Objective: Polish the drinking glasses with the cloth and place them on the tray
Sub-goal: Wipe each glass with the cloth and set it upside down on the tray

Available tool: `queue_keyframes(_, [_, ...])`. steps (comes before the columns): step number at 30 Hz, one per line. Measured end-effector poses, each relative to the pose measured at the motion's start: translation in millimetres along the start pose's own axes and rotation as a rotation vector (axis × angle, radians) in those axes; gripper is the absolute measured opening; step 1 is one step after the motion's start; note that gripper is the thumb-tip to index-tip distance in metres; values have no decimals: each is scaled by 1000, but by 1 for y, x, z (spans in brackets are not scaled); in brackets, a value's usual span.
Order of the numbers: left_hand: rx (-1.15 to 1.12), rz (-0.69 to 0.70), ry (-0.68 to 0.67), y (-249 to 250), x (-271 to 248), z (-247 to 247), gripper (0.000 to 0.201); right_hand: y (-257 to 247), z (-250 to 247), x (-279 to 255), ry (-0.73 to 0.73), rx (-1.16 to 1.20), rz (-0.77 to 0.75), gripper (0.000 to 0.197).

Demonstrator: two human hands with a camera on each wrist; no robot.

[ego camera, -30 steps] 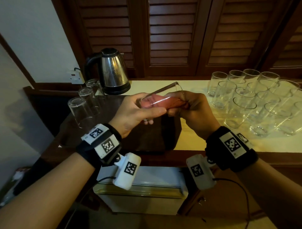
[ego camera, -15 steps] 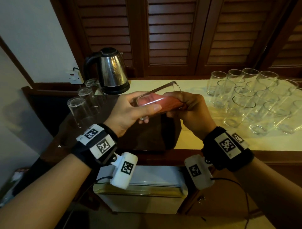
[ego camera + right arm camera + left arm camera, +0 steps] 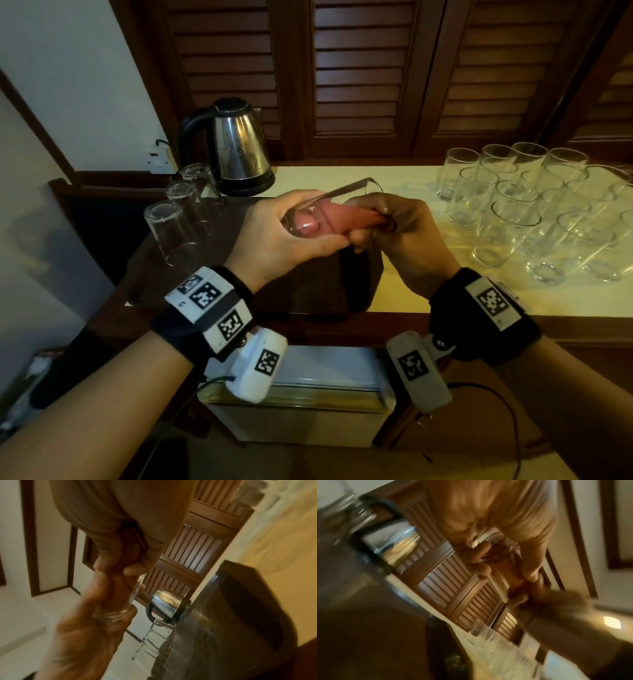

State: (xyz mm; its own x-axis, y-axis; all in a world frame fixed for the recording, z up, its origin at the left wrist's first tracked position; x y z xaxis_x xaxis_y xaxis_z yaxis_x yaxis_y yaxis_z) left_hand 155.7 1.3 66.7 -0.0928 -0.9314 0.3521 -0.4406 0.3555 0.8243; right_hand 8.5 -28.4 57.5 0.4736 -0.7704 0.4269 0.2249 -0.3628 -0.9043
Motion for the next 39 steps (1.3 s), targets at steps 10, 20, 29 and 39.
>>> queue_keyframes(10, [-388, -134, -49, -21, -5, 13, 65, -7, 0, -2, 7, -44, -59, 36])
queue_keyframes(20, [26, 21, -19, -6, -9, 8, 64, 12, -4, -12, 37, 40, 35, 22])
queue_keyframes(29, [337, 108, -51, -1, -10, -1, 74, 32, 9, -13, 17, 111, 151, 25])
queue_keyframes(39, [-509, -360, -97, -27, -11, 9, 44, 3, 12, 2, 39, -27, 8, 33])
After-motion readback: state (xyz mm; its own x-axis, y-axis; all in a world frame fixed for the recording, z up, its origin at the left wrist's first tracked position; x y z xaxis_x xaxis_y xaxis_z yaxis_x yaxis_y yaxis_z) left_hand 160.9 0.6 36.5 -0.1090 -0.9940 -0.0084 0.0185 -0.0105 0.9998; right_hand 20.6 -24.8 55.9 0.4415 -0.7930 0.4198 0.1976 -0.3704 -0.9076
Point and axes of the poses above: each hand's wrist, its own x-axis towards the middle knuckle, its own z-axis out of the palm, y = z × x, the point moved 10 cm from there along x, towards the middle knuckle, and after that the axes turned 3 degrees about -y, right-handed, at the moved point
